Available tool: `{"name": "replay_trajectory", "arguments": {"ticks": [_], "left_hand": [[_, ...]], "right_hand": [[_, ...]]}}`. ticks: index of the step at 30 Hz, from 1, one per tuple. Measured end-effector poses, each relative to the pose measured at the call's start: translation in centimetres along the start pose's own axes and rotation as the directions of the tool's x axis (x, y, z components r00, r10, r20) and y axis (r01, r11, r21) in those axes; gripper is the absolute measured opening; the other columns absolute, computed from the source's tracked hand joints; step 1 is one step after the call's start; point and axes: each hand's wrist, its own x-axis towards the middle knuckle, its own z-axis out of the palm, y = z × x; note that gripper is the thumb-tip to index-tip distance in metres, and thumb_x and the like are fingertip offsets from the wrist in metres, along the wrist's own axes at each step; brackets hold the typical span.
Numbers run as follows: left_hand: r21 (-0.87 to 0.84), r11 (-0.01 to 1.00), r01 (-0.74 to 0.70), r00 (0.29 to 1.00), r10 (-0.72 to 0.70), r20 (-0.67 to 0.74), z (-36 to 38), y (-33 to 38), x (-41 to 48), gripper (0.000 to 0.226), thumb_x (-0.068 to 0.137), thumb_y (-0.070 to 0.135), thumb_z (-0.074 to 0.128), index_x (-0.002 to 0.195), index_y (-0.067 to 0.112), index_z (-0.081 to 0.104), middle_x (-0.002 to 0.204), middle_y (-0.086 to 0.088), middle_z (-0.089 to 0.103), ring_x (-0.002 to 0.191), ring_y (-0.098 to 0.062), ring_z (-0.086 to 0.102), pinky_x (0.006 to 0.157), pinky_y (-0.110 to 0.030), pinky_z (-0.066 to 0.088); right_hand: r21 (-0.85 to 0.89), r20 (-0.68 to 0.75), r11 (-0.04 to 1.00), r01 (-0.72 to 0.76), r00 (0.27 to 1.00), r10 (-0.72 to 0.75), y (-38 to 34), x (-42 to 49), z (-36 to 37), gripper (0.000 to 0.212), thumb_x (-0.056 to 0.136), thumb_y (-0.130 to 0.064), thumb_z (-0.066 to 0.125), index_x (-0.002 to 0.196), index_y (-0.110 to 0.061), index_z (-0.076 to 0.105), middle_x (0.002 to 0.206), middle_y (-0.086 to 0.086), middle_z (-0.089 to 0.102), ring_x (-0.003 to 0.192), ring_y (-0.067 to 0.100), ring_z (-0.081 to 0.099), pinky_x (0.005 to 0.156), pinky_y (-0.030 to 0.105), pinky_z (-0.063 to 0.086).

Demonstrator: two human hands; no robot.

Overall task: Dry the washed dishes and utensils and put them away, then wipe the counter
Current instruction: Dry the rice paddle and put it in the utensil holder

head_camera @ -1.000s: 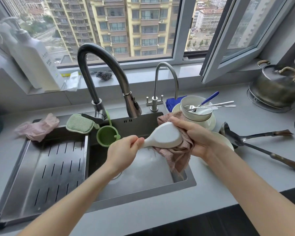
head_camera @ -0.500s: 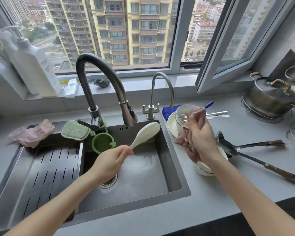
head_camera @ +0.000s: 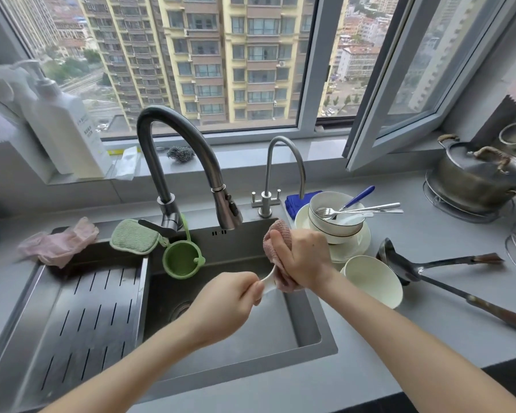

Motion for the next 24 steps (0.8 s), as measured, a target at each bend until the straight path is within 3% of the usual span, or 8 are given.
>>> {"name": "replay_trajectory", "arguments": {"ticks": [2, 5, 9, 12, 15, 17, 20, 24], "left_hand": [[0.004, 1.000, -0.005, 0.999, 0.005, -0.039, -0.8, 0.0, 0.0, 0.035, 0.095, 0.026, 0.046, 0.061, 0.029, 0.045, 0.060, 0.026, 0.053, 0.054, -0.006, 0.045, 0.052, -0.023, 0.029], [-0.063, 0.998, 0.006, 0.996, -0.012, -0.086, -2.4, -0.3, -0.2, 0.034, 0.096, 0.025, 0.046, 0.062, 0.029, 0.048, 0.052, 0.017, 0.052, 0.050, -0.009, 0.043, 0.053, -0.026, 0.032], [-0.550, 0.830, 0.091, 0.965, -0.210, -0.157, -5.4, -1.2, -0.9, 0.031, 0.096, 0.024, 0.048, 0.070, 0.010, 0.058, 0.050, 0.005, 0.048, 0.049, -0.008, 0.041, 0.052, -0.023, 0.031], [-0.660, 0.750, 0.049, 0.873, -0.353, -0.336, -7.6, -1.9, -0.5, 0.033, 0.094, 0.033, 0.054, 0.077, 0.006, 0.066, 0.064, -0.007, 0.050, 0.059, -0.015, 0.045, 0.050, -0.024, 0.035], [-0.612, 0.790, -0.028, 0.864, -0.289, -0.412, -9.2, -2.2, -0.3, 0.039, 0.083, 0.037, 0.066, 0.077, -0.002, 0.069, 0.069, -0.022, 0.064, 0.062, -0.031, 0.058, 0.057, -0.037, 0.045], [-0.501, 0.865, -0.035, 0.872, -0.219, -0.438, -10.4, -3.1, -1.0, 0.046, 0.074, 0.045, 0.072, 0.074, -0.002, 0.069, 0.073, -0.023, 0.069, 0.071, -0.040, 0.065, 0.066, -0.051, 0.052], [-0.413, 0.911, 0.017, 0.932, -0.164, -0.323, -14.1, -5.5, -3.3, 0.038, 0.079, 0.046, 0.067, 0.080, 0.009, 0.074, 0.071, -0.008, 0.073, 0.067, -0.021, 0.068, 0.068, -0.038, 0.056], [-0.443, 0.896, 0.034, 0.790, -0.296, -0.537, -20.6, -8.8, -6.5, 0.075, 0.055, 0.087, 0.050, 0.085, 0.021, 0.067, 0.068, 0.002, 0.069, 0.057, -0.010, 0.064, 0.052, -0.020, 0.045]], "right_hand": [[0.083, -0.022, 0.986, -0.144, 0.989, 0.147, -0.4, 1.0, -0.1, 0.055, 0.090, -0.044, 0.035, 0.047, -0.012, 0.050, 0.044, 0.011, 0.056, 0.041, 0.029, 0.053, 0.045, 0.025, 0.034], [0.309, -0.022, 0.826, -0.471, 0.865, 0.501, -1.6, 3.9, -1.0, 0.056, 0.091, -0.051, 0.031, 0.047, -0.018, 0.042, 0.052, 0.013, 0.057, 0.054, 0.030, 0.055, 0.054, 0.030, 0.035], [0.697, -0.022, 0.532, -0.480, 0.728, 0.686, -3.8, 6.8, -2.9, 0.058, 0.097, -0.051, 0.038, 0.055, -0.015, 0.056, 0.049, 0.000, 0.057, 0.048, 0.017, 0.057, 0.053, 0.033, 0.044], [0.862, 0.331, 0.178, -0.475, 0.793, 0.512, -7.9, 8.1, -2.8, 0.065, 0.081, -0.071, 0.040, 0.090, -0.012, 0.067, 0.079, 0.019, 0.069, 0.068, 0.031, 0.064, 0.067, 0.046, 0.054], [0.806, 0.544, 0.071, -0.588, 0.783, 0.303, -12.6, 9.6, -0.8, 0.049, 0.082, -0.056, 0.051, 0.107, -0.015, 0.061, 0.096, 0.015, 0.067, 0.087, 0.029, 0.066, 0.083, 0.045, 0.056], [0.831, 0.516, 0.104, -0.547, 0.827, 0.224, -15.4, 10.7, 0.3, 0.027, 0.089, -0.029, 0.062, 0.110, -0.012, 0.061, 0.104, 0.017, 0.067, 0.098, 0.033, 0.065, 0.090, 0.049, 0.053], [0.832, 0.451, 0.252, -0.494, 0.867, 0.212, -17.9, 12.3, 1.4, 0.012, 0.091, -0.004, 0.057, 0.095, -0.013, 0.063, 0.093, 0.014, 0.067, 0.089, 0.030, 0.064, 0.085, 0.045, 0.052], [0.804, 0.468, 0.374, -0.463, 0.880, 0.082, -20.9, 14.0, 2.4, 0.012, 0.088, 0.002, 0.058, 0.087, -0.009, 0.062, 0.082, 0.010, 0.064, 0.075, 0.020, 0.060, 0.070, 0.036, 0.051]]}}
